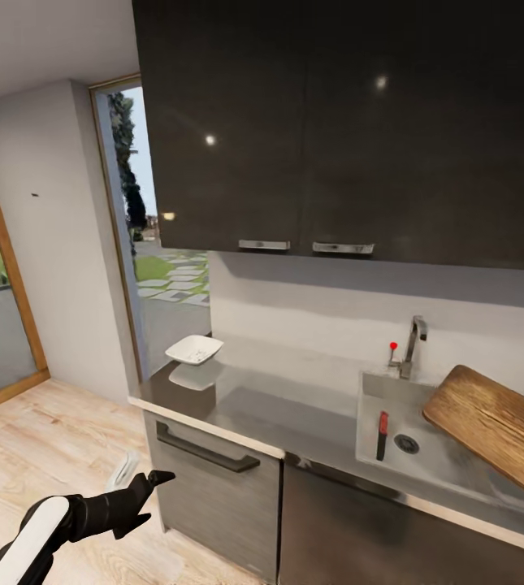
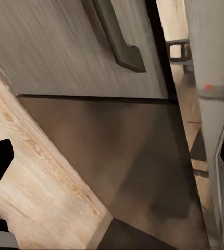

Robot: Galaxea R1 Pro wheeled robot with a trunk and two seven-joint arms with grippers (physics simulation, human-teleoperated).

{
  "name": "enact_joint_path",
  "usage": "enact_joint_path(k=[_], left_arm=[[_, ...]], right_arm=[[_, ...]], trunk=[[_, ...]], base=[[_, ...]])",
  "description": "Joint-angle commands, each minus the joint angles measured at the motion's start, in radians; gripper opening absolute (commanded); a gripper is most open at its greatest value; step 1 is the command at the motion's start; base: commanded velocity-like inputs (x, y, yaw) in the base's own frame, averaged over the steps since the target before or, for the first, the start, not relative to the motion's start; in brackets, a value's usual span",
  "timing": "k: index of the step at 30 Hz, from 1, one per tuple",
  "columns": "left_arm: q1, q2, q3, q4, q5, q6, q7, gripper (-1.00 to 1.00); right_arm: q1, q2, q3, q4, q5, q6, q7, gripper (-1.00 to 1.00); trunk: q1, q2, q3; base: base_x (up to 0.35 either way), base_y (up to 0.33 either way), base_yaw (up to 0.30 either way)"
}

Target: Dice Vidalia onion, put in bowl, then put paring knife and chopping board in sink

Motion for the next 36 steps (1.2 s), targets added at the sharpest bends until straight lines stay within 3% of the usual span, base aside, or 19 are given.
enact_joint_path(k=[1,3,5,7,10,13,18,23,26,28,32,36], left_arm=[[0.0,0.0,0.0,-0.001,0.011,0.002,0.01,1.0],[0.0,-0.001,0.0,-0.001,0.011,0.002,0.009,1.0],[0.0,-0.002,0.0,-0.001,0.011,0.002,0.009,1.0],[0.0,-0.002,-0.001,-0.002,0.011,0.002,0.009,1.0],[0.0,-0.002,-0.001,-0.003,0.01,0.002,0.009,1.0],[0.0,-0.002,-0.001,-0.003,0.01,0.002,0.01,1.0],[0.0,-0.002,-0.001,-0.003,0.01,0.002,0.01,1.0],[0.0,-0.002,-0.001,-0.003,0.01,0.002,0.011,1.0],[0.0,-0.002,-0.001,-0.003,0.01,0.002,0.011,1.0],[0.0,-0.002,-0.001,-0.003,0.01,0.002,0.011,1.0],[0.0,-0.002,-0.001,-0.003,0.01,0.002,0.011,1.0],[0.0,-0.002,-0.001,-0.003,0.01,0.002,0.011,1.0]], right_arm=[[-0.003,0.003,-0.001,-0.005,-0.02,0.004,-0.004,-1.0],[-0.031,0.027,-0.004,-0.029,-0.019,0.004,-0.008,-1.0],[-0.083,0.095,-0.009,-0.048,-0.015,0.004,-0.062,-1.0],[-0.153,0.179,-0.029,-0.057,-0.019,0.004,-0.23,-1.0],[-0.249,0.244,-0.071,-0.044,-0.028,0.004,-0.422,-1.0],[-0.299,0.304,-0.094,-0.017,-0.033,0.004,-0.563,-1.0],[-0.312,0.322,-0.173,0.002,-0.05,0.004,-0.681,-1.0],[-0.328,0.336,-0.19,0.013,-0.056,0.004,-0.713,-1.0],[-0.398,0.37,-0.197,0.047,-0.058,0.004,-0.836,-1.0],[-0.43,0.376,-0.199,0.09,-0.062,0.004,-0.905,-1.0],[-0.529,0.374,-0.205,0.201,-0.115,0.004,-0.989,-1.0],[-0.574,0.379,-0.207,0.283,-0.133,-0.021,-1.081,-1.0]], trunk=[[0.0,-0.001,0.0],[0.0,-0.001,0.0],[0.0,-0.001,0.0],[0.0,-0.001,0.0],[0.0,-0.001,0.0],[0.0,-0.001,0.0],[0.0,-0.001,0.0],[0.0,-0.001,0.0],[0.0,-0.001,0.0],[0.0,-0.001,0.0],[0.0,-0.001,0.0],[0.0,-0.001,0.0]], base=[[-0.105,-0.088,0.0],[-0.055,-0.046,0.0],[-0.023,-0.019,0.0],[-0.009,-0.008,0.0],[-0.004,-0.003,0.0],[-0.001,0.0,0.0],[0.0,0.0,0.0],[0.0,0.0,0.0],[0.0,0.0,0.0],[0.0,0.0,0.0],[0.0,0.0,0.0],[0.0,0.0,0.0]])
